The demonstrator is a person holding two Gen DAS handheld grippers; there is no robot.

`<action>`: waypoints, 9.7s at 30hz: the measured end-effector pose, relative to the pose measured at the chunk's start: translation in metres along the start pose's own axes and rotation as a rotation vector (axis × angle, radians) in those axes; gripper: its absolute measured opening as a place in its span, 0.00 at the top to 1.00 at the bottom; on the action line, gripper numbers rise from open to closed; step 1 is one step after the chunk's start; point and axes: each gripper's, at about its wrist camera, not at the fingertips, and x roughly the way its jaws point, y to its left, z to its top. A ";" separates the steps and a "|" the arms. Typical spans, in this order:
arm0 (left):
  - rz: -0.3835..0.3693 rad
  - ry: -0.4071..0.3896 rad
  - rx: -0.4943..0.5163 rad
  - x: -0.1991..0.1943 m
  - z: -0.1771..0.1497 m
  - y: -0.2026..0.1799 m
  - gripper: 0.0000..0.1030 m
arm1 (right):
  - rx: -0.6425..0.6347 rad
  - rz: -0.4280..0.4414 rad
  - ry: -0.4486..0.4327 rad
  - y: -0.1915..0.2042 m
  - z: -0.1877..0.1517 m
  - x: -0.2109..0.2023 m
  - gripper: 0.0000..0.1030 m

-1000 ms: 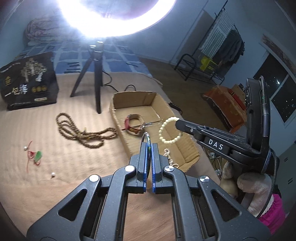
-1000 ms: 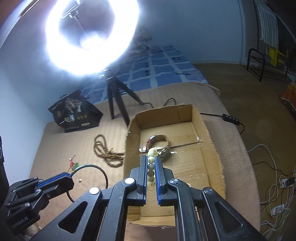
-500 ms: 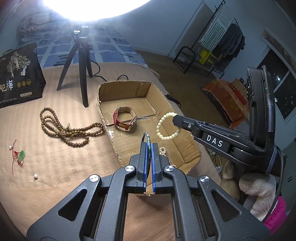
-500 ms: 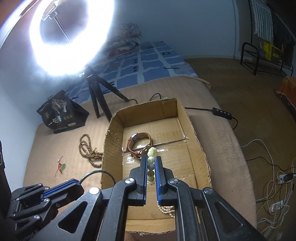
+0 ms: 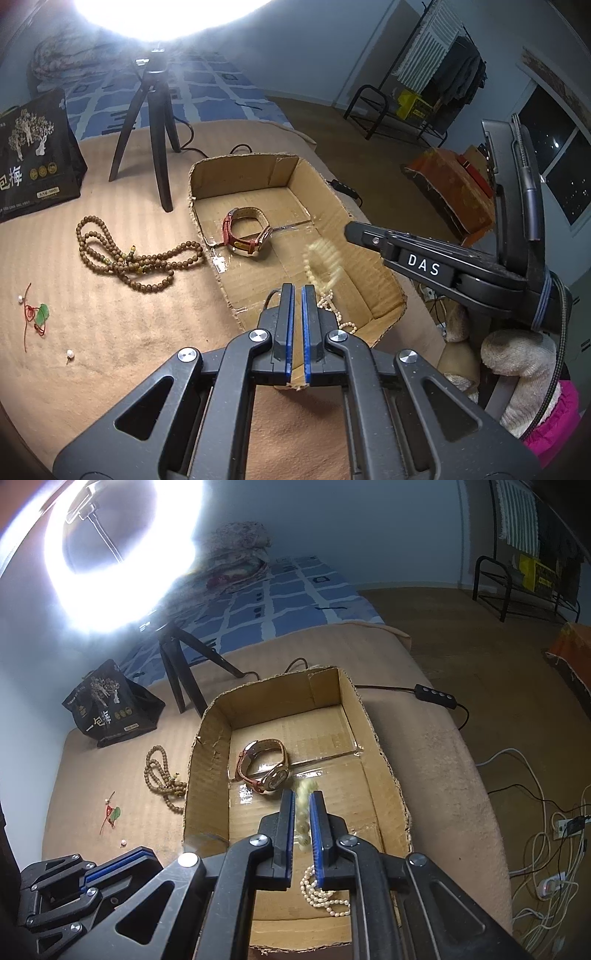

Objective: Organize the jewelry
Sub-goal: 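Open both tools to release the bangle and bracelet into the box, then move both tools back toward the prayer beads and jade pendant on the blanket, then grasp the jade pendant with the left tool while the right tool grasps the prayer beads, then lift and carry the pendant and prayer beads over the box with both tools, then open both tools to drop the pendant and prayer beads into the box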

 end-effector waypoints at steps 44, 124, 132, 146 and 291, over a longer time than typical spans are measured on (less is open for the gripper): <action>0.208 -0.028 -0.067 -0.072 -0.024 0.125 0.54 | -0.075 0.084 -0.100 0.076 0.005 -0.017 0.03; 0.314 0.107 -0.096 0.001 -0.043 0.247 0.83 | -0.452 0.037 0.366 0.215 0.014 0.215 0.15; 0.328 0.099 -0.086 0.000 -0.045 0.247 0.86 | -0.471 0.054 0.356 0.224 0.006 0.207 0.46; 0.318 0.071 -0.106 -0.021 -0.047 0.240 0.87 | -0.446 0.083 0.322 0.223 -0.004 0.182 0.90; 0.052 0.023 0.105 0.025 -0.010 -0.017 0.88 | -0.166 0.008 0.002 0.000 0.042 -0.014 0.89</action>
